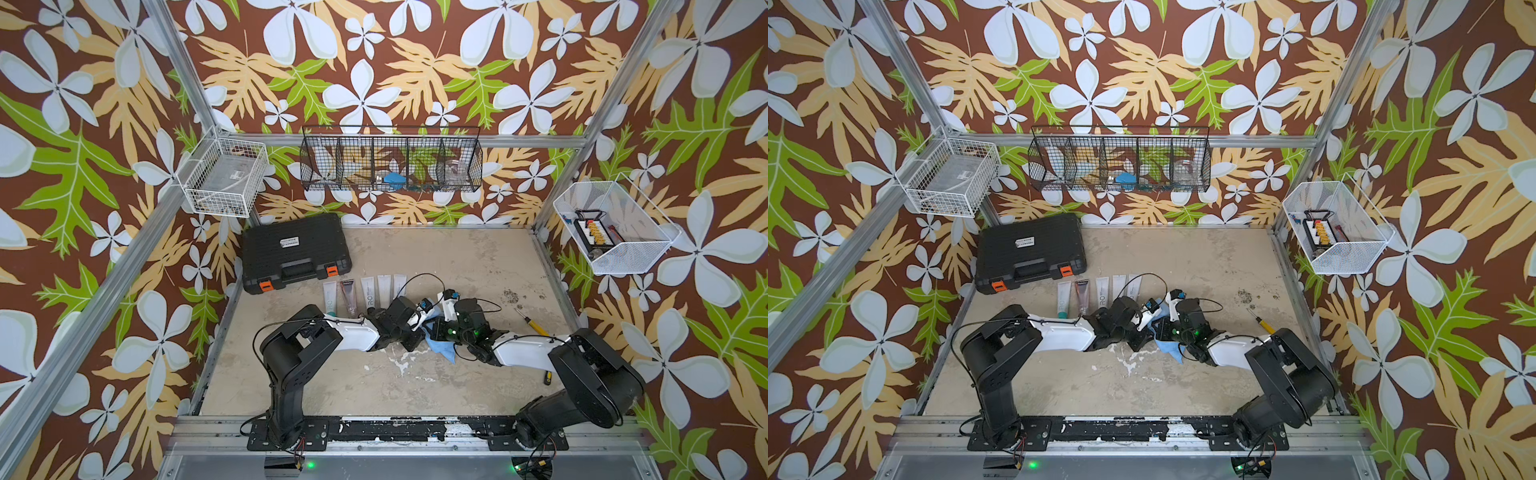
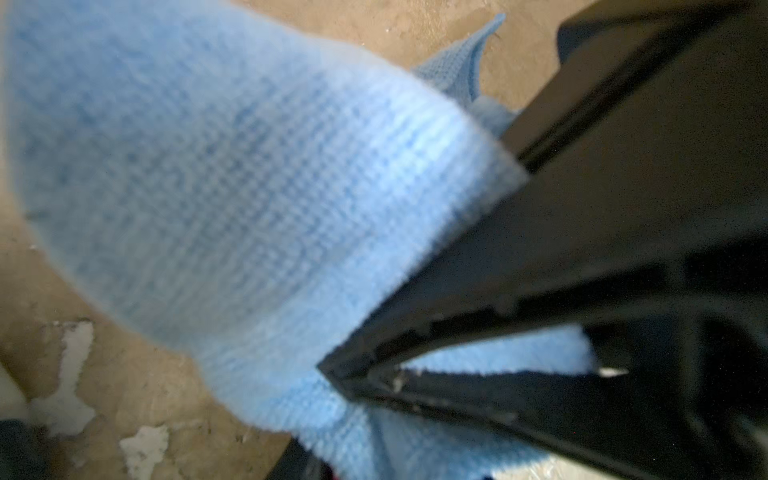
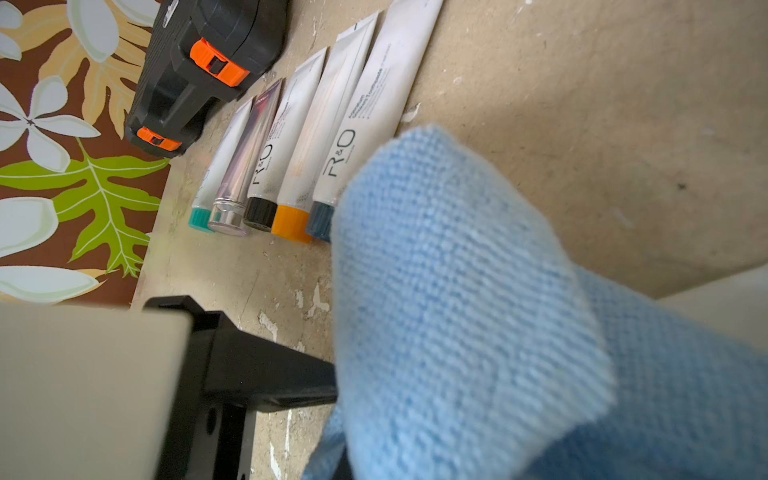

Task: Wipe the surface of the toothpaste tube
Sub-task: Wipe the dirt from the toothpaste tube, then move the toothpaste to the center of the board.

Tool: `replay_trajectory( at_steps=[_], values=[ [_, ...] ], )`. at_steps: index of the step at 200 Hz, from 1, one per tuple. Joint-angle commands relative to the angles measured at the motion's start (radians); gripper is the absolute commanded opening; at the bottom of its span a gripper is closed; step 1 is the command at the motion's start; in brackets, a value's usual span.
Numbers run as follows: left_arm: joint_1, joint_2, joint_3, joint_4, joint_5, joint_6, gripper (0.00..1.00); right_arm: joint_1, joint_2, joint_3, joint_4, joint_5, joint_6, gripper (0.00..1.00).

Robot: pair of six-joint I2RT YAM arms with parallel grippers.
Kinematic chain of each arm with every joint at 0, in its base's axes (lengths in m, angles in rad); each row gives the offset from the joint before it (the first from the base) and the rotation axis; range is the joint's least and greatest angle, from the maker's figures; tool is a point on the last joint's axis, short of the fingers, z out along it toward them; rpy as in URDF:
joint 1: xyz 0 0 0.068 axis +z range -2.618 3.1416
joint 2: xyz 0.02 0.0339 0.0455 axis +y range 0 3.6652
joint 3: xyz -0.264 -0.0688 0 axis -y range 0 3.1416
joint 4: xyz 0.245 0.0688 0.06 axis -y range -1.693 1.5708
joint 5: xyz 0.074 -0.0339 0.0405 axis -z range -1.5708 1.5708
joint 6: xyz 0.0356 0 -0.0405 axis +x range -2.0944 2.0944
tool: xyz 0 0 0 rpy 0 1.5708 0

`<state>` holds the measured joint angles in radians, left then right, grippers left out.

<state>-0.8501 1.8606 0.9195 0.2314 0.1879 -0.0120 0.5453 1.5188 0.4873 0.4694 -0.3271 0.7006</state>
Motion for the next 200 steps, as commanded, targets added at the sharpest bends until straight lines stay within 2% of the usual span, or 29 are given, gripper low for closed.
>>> replay_trajectory(
  at_steps=[1,26,77,106,154,175,200],
  values=[
    [0.0,-0.012,0.004,0.084,0.009,-0.002,0.16,-0.003,0.004,0.007,-0.108,0.019,-0.041,0.0],
    [0.0,-0.014,0.004,0.075,0.019,0.002,0.16,-0.056,0.011,0.011,-0.144,0.037,-0.092,0.0],
    [-0.001,-0.031,-0.008,0.073,0.013,0.003,0.16,-0.238,-0.023,-0.016,-0.187,0.019,-0.181,0.0],
    [-0.001,-0.032,-0.004,0.066,0.006,-0.017,0.16,-0.29,-0.041,-0.003,-0.225,0.016,-0.215,0.0],
    [-0.003,-0.035,-0.015,0.089,-0.066,-0.133,0.16,-0.319,-0.201,0.056,-0.365,0.019,-0.238,0.0],
    [-0.004,-0.043,-0.015,0.091,-0.139,-0.197,0.15,-0.383,-0.303,0.088,-0.464,0.036,-0.273,0.0],
    [-0.004,-0.055,-0.007,0.087,-0.251,-0.332,0.14,-0.464,-0.415,0.113,-0.544,0.036,-0.293,0.0]
  ],
)
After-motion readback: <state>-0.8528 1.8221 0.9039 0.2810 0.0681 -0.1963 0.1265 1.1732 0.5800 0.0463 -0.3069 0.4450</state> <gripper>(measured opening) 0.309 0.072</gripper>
